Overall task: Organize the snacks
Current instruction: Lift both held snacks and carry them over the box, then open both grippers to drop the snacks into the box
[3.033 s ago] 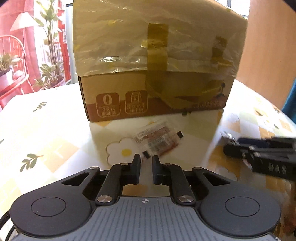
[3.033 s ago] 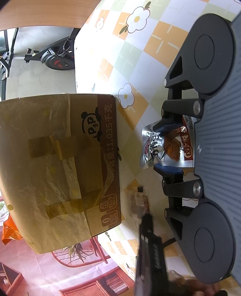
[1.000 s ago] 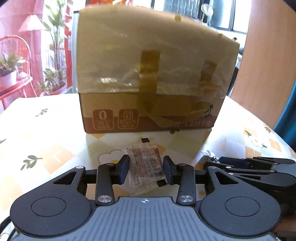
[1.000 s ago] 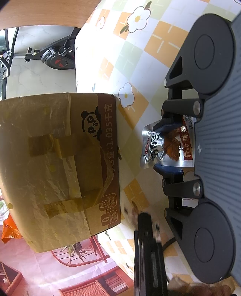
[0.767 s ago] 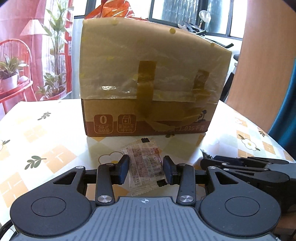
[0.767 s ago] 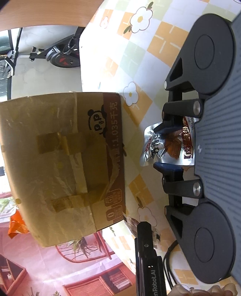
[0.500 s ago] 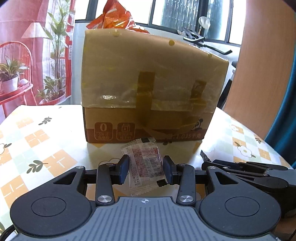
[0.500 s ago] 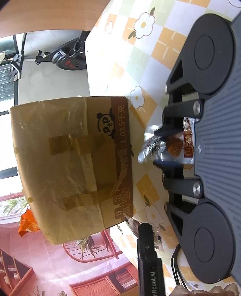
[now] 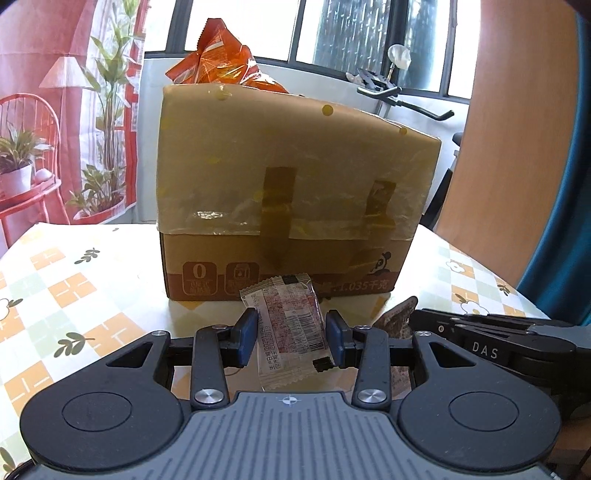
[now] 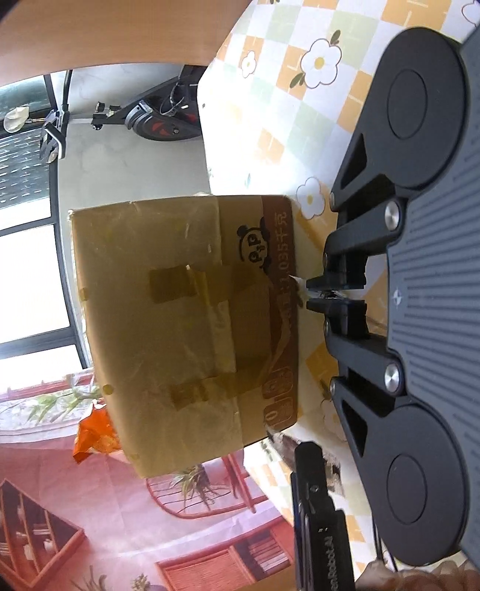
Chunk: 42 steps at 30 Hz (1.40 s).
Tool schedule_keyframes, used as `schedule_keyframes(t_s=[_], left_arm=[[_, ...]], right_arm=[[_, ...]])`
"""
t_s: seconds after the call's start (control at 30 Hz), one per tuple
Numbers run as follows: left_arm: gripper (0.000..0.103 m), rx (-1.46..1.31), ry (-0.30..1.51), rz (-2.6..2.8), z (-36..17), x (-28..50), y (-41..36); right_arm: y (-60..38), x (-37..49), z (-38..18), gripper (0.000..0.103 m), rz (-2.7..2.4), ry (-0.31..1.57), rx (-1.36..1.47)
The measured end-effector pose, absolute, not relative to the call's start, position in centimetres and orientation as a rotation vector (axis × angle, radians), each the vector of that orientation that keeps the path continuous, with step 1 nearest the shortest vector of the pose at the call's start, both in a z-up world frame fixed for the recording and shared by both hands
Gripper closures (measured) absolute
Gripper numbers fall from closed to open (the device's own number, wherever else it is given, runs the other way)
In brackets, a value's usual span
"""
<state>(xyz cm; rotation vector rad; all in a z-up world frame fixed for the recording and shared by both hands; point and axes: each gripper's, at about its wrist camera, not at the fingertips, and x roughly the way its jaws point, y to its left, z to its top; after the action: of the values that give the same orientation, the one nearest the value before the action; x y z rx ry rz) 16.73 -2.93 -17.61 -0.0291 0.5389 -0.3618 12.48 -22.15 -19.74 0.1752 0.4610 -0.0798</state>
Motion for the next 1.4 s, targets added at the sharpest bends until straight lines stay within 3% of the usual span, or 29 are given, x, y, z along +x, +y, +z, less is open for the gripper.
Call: schedule_keyframes(t_s=[0.33,0.93,1.4], left_arm=[[0.061,-0.031,0.514,-0.388,-16.4,16.9,-3.1],[0.061,0.025,0.243,-0.543,-3.2,24.4,-7.5],[0.059,0.108,0.360,-0.463,-4.1,32.7,-10.2]], right_arm=[[-22.7,11.8,-18.7,0.098,-0.073,0.429,0.206],[-24.7,15.4,-3.6,0.098,-0.037,0.044,0.057],[-28.2,24.0,-5.5,0.098,-0.058,0.115,0.082]])
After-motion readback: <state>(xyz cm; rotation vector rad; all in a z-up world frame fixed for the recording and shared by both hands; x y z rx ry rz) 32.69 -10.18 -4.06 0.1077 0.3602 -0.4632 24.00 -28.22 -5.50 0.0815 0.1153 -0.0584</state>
